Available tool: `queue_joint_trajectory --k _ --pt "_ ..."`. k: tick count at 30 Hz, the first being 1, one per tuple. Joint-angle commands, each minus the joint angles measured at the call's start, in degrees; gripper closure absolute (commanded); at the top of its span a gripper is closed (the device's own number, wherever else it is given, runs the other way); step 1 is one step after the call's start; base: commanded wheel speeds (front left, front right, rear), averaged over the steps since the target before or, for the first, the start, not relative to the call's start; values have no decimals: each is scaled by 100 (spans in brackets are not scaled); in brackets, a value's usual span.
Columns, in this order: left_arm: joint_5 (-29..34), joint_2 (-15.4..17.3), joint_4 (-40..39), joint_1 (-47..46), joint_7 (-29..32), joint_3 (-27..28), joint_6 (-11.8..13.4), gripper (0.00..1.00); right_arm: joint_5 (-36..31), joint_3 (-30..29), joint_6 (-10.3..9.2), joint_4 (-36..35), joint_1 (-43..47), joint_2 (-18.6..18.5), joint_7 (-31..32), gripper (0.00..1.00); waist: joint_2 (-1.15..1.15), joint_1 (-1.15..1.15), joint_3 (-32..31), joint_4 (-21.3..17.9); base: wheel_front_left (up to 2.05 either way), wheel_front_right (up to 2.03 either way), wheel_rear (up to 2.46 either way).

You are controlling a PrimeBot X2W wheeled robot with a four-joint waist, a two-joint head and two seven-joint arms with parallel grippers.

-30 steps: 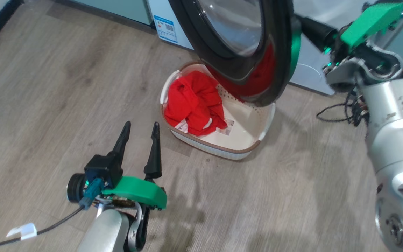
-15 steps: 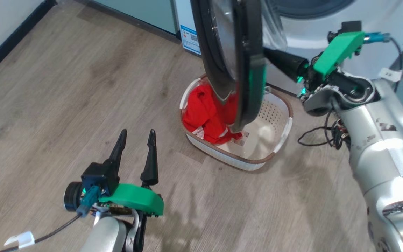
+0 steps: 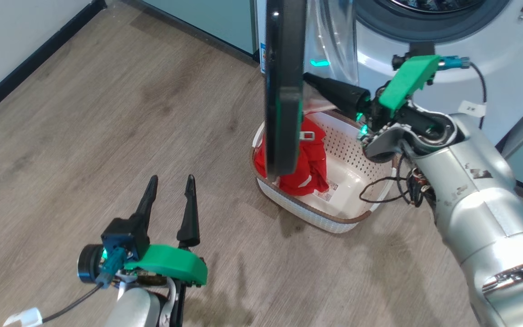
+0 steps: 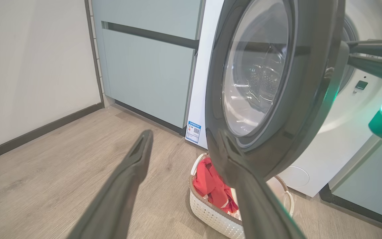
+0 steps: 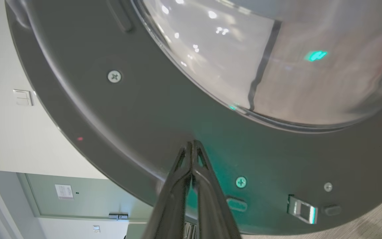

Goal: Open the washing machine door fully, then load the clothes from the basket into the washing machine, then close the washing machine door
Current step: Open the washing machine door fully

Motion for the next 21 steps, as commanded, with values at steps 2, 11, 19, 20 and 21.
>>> queue_joint_trajectory --k 2,11,19,20,21 --pt "49 54 -207 -90 -55 267 46 0 236 297 5 -224 -102 136 -114 100 0 0 2 10 0 0 0" --pt "61 54 -198 -26 -55 374 62 0 505 660 5 -150 -139 136 -372 100 0 0 -86 -38 0 0 0" --pt "67 54 -161 -40 -55 614 41 0 -194 948 5 -511 194 -174 -869 100 0 0 -301 -386 0 0 0" --pt "70 54 -154 -58 -55 651 36 0 -320 989 5 -662 307 -265 -991 100 0 0 -322 -430 0 0 0" --pt "80 54 -146 -78 -55 676 22 0 -472 1043 5 -836 422 -372 -1131 100 0 0 -339 -473 0 0 0"
